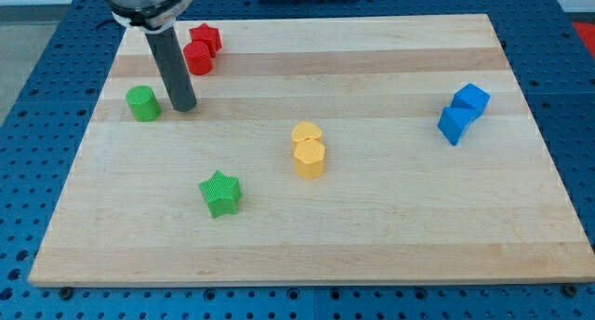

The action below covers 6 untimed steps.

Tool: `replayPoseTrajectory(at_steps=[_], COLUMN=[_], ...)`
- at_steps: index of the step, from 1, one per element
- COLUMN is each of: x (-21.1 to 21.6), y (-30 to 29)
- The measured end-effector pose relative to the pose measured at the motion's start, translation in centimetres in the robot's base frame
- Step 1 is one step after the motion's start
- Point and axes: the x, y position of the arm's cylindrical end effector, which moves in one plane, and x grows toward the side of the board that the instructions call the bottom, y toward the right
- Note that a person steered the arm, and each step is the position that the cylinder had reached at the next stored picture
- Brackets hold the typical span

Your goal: Slide your arm to the center left

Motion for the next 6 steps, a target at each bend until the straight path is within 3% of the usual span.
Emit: replayPoseTrajectory(at_steps=[2,3,6], x=[-6.8,-6.5,5.4], y=[-4.4,-8.4,-12.3])
